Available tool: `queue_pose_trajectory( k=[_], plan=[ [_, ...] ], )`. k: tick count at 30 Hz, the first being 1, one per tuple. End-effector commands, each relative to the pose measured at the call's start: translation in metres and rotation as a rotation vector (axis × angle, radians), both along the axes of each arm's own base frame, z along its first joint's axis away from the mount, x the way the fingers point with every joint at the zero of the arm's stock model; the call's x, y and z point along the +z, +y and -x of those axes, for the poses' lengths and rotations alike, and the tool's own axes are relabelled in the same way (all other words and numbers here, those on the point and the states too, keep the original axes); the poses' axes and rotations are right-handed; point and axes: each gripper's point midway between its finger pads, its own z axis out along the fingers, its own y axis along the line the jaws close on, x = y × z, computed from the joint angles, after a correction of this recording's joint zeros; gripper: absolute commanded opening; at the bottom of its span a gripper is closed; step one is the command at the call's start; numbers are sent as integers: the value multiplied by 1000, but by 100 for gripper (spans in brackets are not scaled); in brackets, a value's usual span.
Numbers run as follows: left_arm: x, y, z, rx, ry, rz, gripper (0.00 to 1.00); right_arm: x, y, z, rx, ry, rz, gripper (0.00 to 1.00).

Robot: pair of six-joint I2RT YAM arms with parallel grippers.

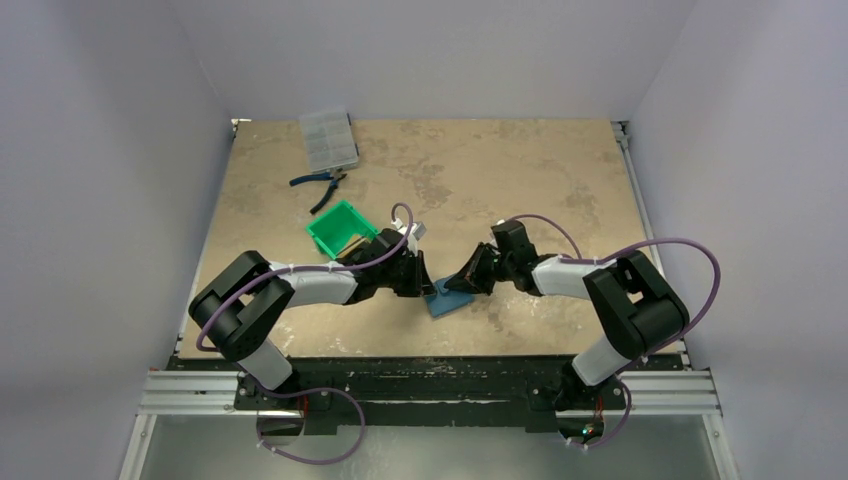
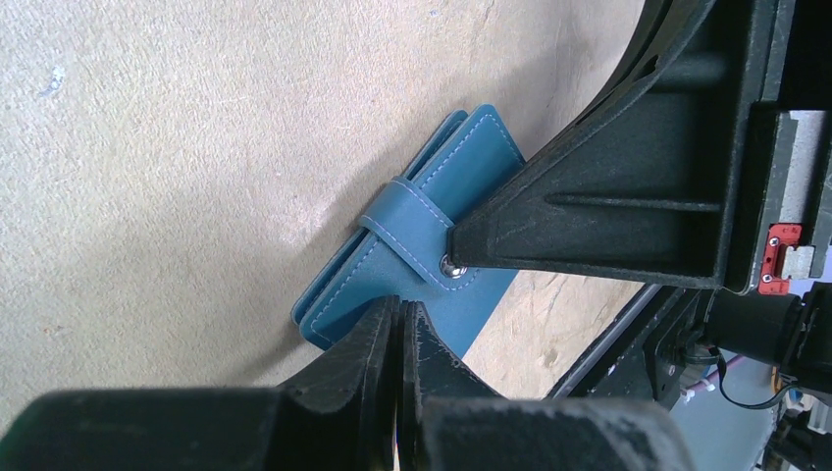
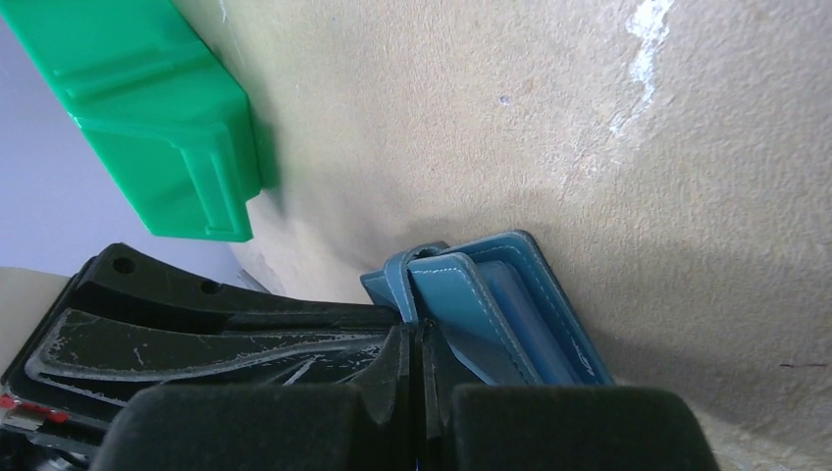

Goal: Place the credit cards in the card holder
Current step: Close the card holder.

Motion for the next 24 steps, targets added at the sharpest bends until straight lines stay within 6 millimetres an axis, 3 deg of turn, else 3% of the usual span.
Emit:
queue_pose_trajectory(
  k=[1,12,17,24],
  plan=[
    [-27,23,6,42,27,-112,0,-2,-6,-9,13,-55,72,0],
    [-23,20,4,39,25,-103,0,-24,-15,-12,18,-72,180,0],
    [-22,20,4,40,25,-102,0,-36,-13,-1,51,-62,211,0],
    [-21,21,3,43,18,-107,0,-52,-29,18,67,-40,282,0]
  ],
)
